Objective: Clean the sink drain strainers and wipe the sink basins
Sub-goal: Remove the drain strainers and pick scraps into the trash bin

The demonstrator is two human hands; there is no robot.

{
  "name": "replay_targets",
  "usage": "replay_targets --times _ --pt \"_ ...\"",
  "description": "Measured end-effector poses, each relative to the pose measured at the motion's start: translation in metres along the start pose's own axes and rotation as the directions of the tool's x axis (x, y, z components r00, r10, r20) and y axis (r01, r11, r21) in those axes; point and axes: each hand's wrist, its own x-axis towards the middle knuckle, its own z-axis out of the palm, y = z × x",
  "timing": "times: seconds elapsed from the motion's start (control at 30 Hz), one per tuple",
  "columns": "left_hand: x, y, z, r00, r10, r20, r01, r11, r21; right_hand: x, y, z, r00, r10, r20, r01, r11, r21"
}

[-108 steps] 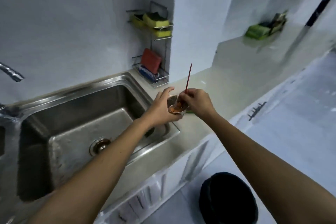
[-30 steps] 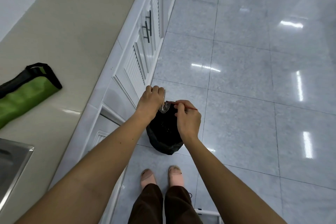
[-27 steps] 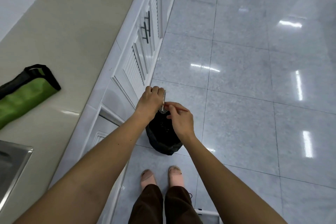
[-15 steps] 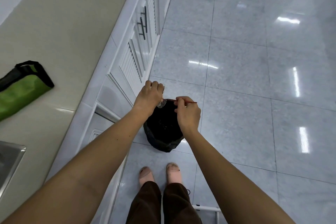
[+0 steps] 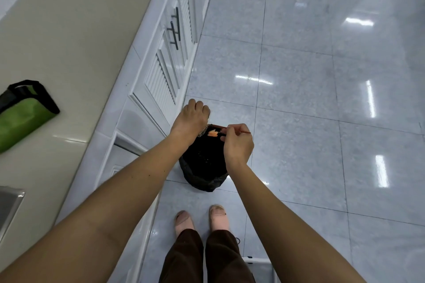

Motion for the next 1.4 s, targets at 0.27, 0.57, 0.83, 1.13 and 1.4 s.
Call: replay_targets --times 0.27,0.57,0.83,1.13,1.4 --pt "-0.001 0.002 0.001 0.979 0.152 -0.132 -0.154 0.988 -0.004 -0.004 0.0 0.003 0.958 0.009 0.285 -0.017 0.999 0.028" --pt "0.002 -0.009 -0.005 0.968 0.168 -0.188 -0.171 0.985 0.003 0.001 0.001 -0.009 0.993 0.044 0.109 -0.055 0.994 0.092" --pt "-0.001 -0.022 0.015 0.925 -0.309 0.221 0.357 0.504 -0.786 0.041 -0.008 0.002 0.975 -0.033 0.219 -0.004 0.986 0.166" --pt "-0.005 -0.033 0.013 0.952 -0.284 0.113 0.23 0.422 -0.877 0.074 -0.057 -0.026 0.739 -0.42 0.527 0.59 0.781 -0.206" --pt "0.012 -0.038 0.011 0.965 -0.256 -0.051 0.14 0.674 -0.726 0.075 -0.068 -0.013 0.797 -0.392 0.46 0.568 0.746 -0.348"
